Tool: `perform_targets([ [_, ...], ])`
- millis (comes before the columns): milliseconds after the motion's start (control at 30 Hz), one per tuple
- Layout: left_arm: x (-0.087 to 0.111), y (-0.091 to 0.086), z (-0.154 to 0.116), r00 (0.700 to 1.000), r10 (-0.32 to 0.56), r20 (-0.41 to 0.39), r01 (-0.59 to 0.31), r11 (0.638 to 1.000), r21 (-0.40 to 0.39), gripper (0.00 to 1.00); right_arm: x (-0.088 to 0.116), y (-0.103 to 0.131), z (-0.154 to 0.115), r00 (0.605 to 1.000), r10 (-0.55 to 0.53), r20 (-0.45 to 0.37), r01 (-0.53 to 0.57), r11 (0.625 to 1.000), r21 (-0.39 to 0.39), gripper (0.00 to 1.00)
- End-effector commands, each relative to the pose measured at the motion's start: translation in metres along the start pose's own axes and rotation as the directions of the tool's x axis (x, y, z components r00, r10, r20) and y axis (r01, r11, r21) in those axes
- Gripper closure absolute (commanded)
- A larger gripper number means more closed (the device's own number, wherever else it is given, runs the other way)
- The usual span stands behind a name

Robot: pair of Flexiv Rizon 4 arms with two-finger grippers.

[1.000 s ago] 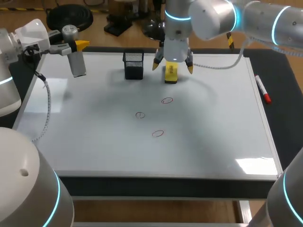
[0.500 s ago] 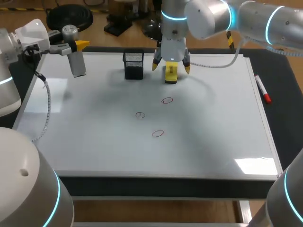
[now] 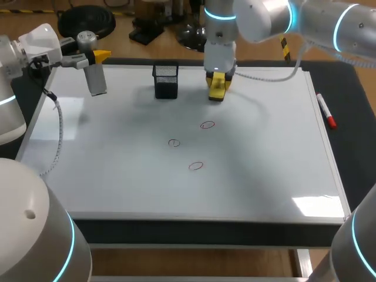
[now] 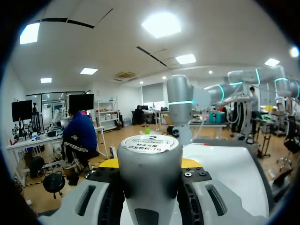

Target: Pick up the inspection probe, press it on each red-marked spot on the whiteboard one by one, put down the probe, pick up the eraser, and wipe off all the red marks.

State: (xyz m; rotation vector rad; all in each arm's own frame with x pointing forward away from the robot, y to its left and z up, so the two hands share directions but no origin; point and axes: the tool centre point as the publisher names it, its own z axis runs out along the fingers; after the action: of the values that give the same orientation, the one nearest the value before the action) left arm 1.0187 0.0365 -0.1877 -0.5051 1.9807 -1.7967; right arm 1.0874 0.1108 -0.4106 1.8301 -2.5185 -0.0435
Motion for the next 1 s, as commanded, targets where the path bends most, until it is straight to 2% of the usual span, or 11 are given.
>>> perform_targets([
  [33,0.0,0.0,0.0,1.0,0.001,0.001,-0.001,1.0,0.001,1.0,0.031,0.003,-0.022,0.998,0.057,0.013,-0.057,0.998,0.021,1.0],
  [300,0.0,0.0,0.0,1.0,0.001,0.001,-0.001,1.0,0.001,1.0,0.091,0.005,-0.04,0.975,0.222,0.013,-0.223,0.974,0.048,1.0],
  [667,0.0,0.0,0.0,1.0,0.001,0.001,-0.001,1.0,0.001,1.0,0.178,0.022,-0.051,0.904,0.428,0.005,-0.427,0.902,0.062,1.0],
  [833,0.0,0.0,0.0,1.0,0.001,0.001,-0.001,1.0,0.001,1.0,0.204,0.034,-0.049,0.875,0.484,0.005,-0.484,0.873,0.059,1.0],
  [1000,0.0,0.0,0.0,1.0,0.001,0.001,-0.001,1.0,0.001,1.0,0.218,0.042,-0.043,0.865,0.502,-0.012,-0.501,0.864,0.049,1.0],
])
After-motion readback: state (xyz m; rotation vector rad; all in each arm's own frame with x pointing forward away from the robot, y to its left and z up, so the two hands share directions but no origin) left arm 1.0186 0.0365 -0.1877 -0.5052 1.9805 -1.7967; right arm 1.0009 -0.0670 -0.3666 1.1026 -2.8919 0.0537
